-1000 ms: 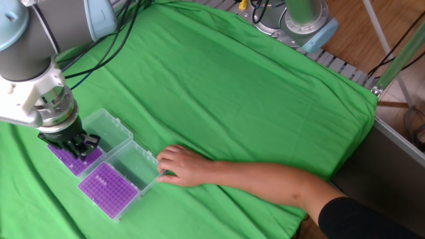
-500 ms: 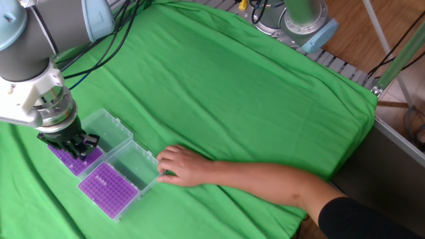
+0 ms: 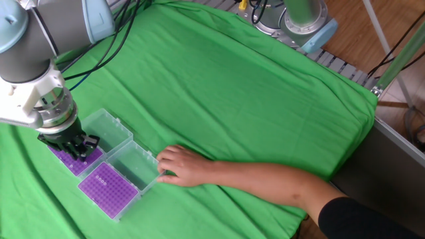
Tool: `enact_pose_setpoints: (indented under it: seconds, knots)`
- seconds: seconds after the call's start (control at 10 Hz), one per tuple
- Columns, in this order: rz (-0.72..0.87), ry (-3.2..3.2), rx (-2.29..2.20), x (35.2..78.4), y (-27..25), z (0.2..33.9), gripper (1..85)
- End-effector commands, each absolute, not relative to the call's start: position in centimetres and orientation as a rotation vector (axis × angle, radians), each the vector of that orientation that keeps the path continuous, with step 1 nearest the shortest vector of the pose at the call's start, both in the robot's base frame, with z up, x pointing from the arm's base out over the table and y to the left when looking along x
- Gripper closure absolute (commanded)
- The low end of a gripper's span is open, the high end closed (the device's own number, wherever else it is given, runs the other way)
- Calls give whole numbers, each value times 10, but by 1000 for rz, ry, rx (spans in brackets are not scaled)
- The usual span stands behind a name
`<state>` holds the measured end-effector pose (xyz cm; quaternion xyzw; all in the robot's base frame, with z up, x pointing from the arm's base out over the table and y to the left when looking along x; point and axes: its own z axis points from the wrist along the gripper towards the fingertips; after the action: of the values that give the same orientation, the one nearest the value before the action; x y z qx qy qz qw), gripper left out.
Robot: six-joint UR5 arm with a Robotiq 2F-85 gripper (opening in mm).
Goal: Insert a small pipette tip into the holder for small pipette tips
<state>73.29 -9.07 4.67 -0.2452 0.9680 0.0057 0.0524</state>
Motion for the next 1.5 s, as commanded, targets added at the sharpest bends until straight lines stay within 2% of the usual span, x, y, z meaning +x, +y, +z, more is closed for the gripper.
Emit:
enact_pose_setpoints:
  seconds: [0.0, 0.5, 0.8, 1.0, 1.2, 1.4]
  knots:
    - [30, 2937, -734, 735, -89, 46, 643]
    - [32, 2934, -731, 736, -89, 43, 653]
    - [30, 2944, -714, 734, -91, 44, 727]
    - [46, 2941, -715, 734, -91, 46, 733]
    - [22, 2956, -694, 733, -96, 49, 813]
    - [10, 2962, -685, 732, -98, 53, 837]
